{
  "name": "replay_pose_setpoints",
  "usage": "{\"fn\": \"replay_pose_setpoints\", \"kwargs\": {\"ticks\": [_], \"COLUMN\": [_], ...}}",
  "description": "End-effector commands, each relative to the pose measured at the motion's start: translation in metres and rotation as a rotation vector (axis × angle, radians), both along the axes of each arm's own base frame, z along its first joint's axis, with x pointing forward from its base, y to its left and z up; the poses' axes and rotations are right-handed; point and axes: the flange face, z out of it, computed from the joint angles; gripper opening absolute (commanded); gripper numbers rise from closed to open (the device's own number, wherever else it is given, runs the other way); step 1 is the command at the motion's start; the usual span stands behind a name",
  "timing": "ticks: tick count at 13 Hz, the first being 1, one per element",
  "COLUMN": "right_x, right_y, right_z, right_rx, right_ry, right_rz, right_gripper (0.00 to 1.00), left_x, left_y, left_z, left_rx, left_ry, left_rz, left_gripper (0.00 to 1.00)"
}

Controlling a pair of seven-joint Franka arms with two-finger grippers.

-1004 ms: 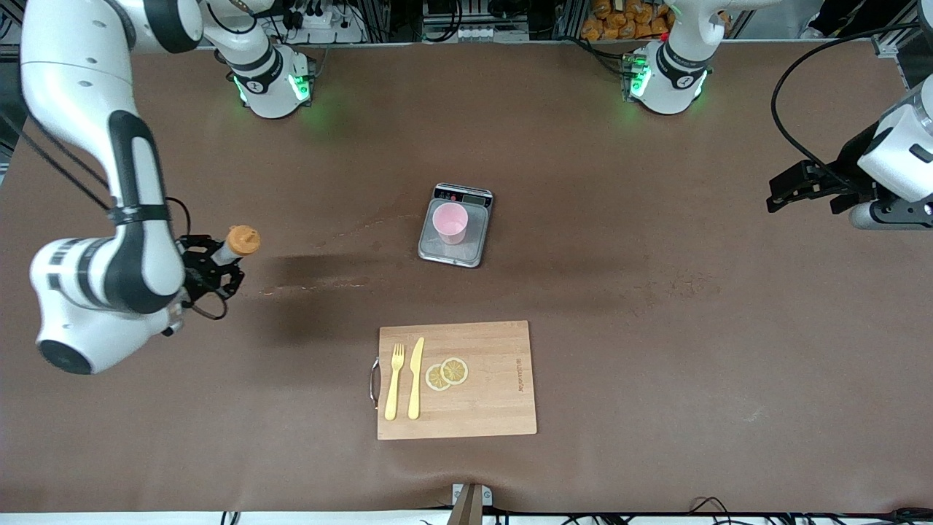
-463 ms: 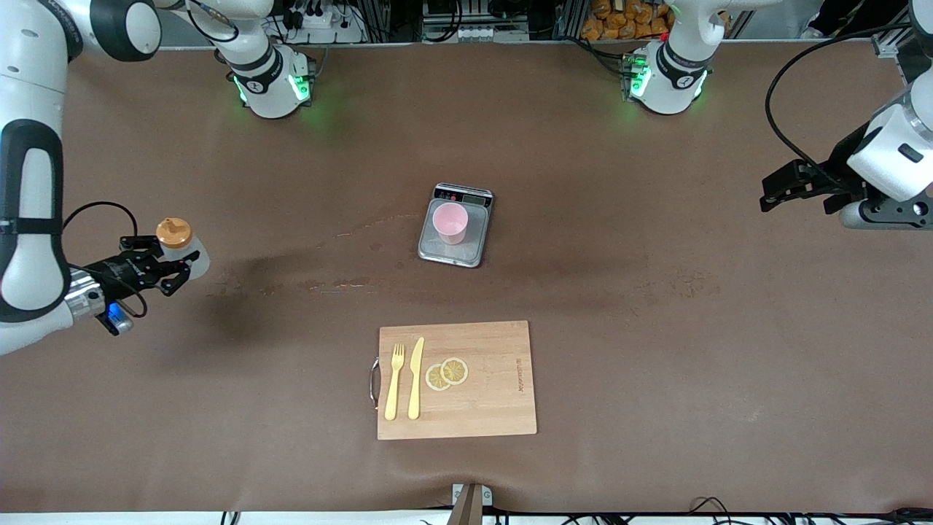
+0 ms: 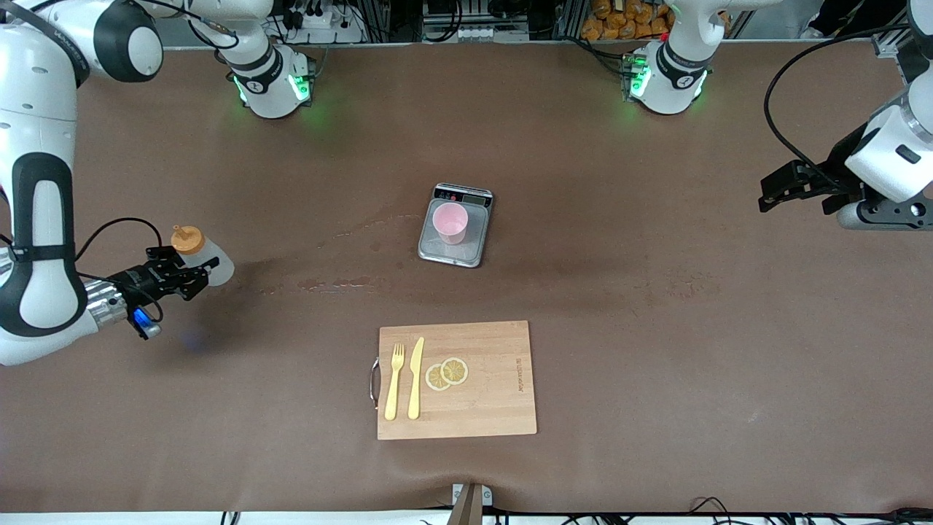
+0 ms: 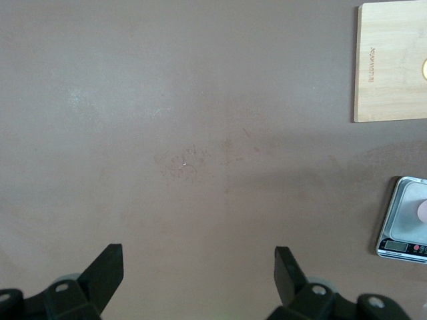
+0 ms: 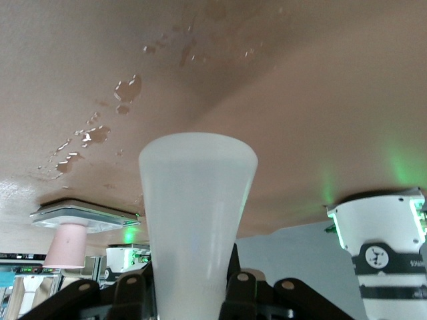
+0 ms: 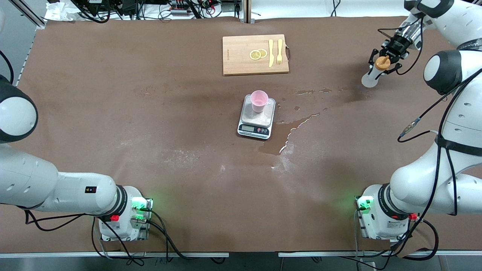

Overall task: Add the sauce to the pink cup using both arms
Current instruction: 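Lower the bottle upright onto the table and open the right gripper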

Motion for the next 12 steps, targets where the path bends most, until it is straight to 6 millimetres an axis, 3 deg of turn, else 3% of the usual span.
{"fn": "replay_pose_setpoints", "kwargs": {"ticks": [1,3,7,9,10,11,12], "right_x": [-0.013,-0.020,-0.026,-0.026,-0.025,-0.024,-0.022], "right_y": [-0.032,-0.049,-0.070,-0.070,-0.067,-0.067,-0.065], "right_z": [-0.029,-0.056,-0.072,-0.073,-0.073,-0.072,-0.068], "right_rx": [0.101,0.125,0.117,0.114,0.109,0.100,0.097], "right_ry": [-0.024,-0.043,-0.055,-0.051,-0.046,-0.042,-0.049], "right_rz": [-0.029,-0.042,-0.086,-0.085,-0.085,-0.086,-0.080], "right_gripper": [0.27,0.29,0.29,0.33,0.58,1.00,1.00], "left_x": [-0.001,0.000,0.002,0.002,0.002,0.002,0.002], "left_y": [-0.001,-0.001,-0.002,-0.002,-0.002,-0.003,-0.002], "left_z": [0.000,-0.004,-0.008,-0.008,-0.008,-0.009,-0.009], "left_rx": [0.023,0.023,0.024,0.024,0.024,0.024,0.024], "left_ry": [0.001,0.009,0.015,0.015,0.015,0.018,0.020], "left_rz": [0.005,0.005,0.003,0.003,0.003,0.003,0.003], "left_gripper": [1.00,1.00,1.00,1.00,1.00,1.00,1.00]}}
